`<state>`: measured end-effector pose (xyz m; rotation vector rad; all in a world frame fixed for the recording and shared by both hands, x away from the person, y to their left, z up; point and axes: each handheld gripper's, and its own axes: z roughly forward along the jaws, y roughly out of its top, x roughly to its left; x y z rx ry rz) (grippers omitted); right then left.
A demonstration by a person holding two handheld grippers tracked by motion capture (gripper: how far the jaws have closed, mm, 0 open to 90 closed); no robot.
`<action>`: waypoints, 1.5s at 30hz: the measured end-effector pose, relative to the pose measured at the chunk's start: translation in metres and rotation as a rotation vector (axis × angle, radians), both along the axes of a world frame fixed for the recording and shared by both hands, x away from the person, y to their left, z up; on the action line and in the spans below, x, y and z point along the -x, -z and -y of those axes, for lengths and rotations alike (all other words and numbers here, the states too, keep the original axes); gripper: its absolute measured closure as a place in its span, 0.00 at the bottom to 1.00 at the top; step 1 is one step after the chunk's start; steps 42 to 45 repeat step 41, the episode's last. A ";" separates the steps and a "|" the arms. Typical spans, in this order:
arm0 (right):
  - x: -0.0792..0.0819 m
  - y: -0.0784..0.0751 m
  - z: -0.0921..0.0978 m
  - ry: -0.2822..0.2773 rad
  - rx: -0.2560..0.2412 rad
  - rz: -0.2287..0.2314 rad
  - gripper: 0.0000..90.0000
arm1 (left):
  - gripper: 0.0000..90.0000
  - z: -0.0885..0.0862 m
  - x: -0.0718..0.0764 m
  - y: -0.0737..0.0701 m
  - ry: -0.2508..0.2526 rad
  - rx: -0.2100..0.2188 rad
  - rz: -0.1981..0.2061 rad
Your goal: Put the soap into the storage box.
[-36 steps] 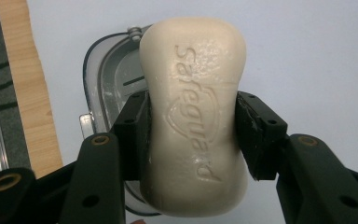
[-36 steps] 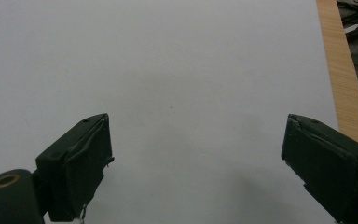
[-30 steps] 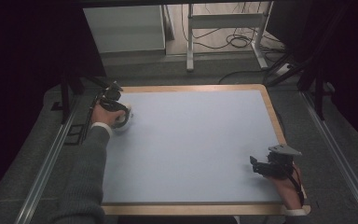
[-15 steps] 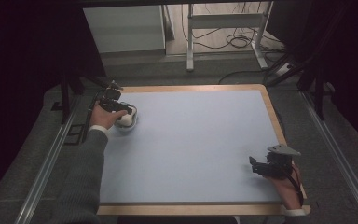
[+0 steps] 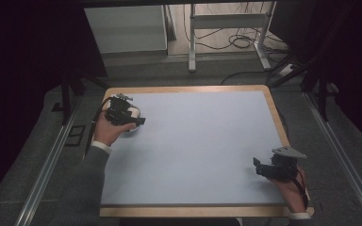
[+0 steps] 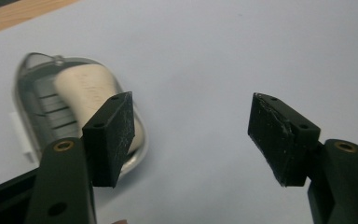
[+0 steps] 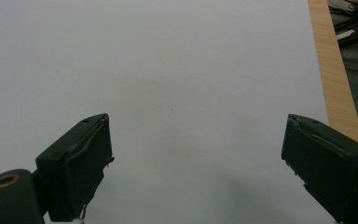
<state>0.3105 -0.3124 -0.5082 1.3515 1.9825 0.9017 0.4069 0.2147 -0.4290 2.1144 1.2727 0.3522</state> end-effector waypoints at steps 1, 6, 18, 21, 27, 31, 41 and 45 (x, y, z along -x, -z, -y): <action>0.000 0.000 0.000 -0.001 0.000 0.001 0.09 | 0.36 0.000 0.004 0.002 0.012 0.011 0.001; 0.000 0.000 -0.001 -0.004 0.006 0.000 0.09 | 0.38 0.004 0.029 0.010 0.090 0.020 0.043; 0.003 -0.001 -0.003 -0.003 0.011 0.004 0.09 | 0.37 0.001 0.091 0.050 0.090 0.063 0.104; 0.003 0.000 -0.003 -0.001 0.017 0.001 0.09 | 0.37 -0.003 0.099 0.060 0.066 0.073 0.107; 0.003 0.001 -0.003 0.001 0.018 -0.001 0.09 | 0.36 -0.010 0.113 0.076 0.050 0.101 0.084; 0.003 0.001 -0.003 0.000 0.019 -0.002 0.09 | 0.35 -0.015 0.119 0.087 0.021 0.085 0.056; 0.003 0.002 -0.005 -0.004 0.020 -0.003 0.09 | 0.34 -0.024 0.123 0.094 0.001 0.066 0.061; 0.003 0.002 -0.005 -0.004 0.020 -0.003 0.09 | 0.34 -0.024 0.123 0.094 0.001 0.066 0.061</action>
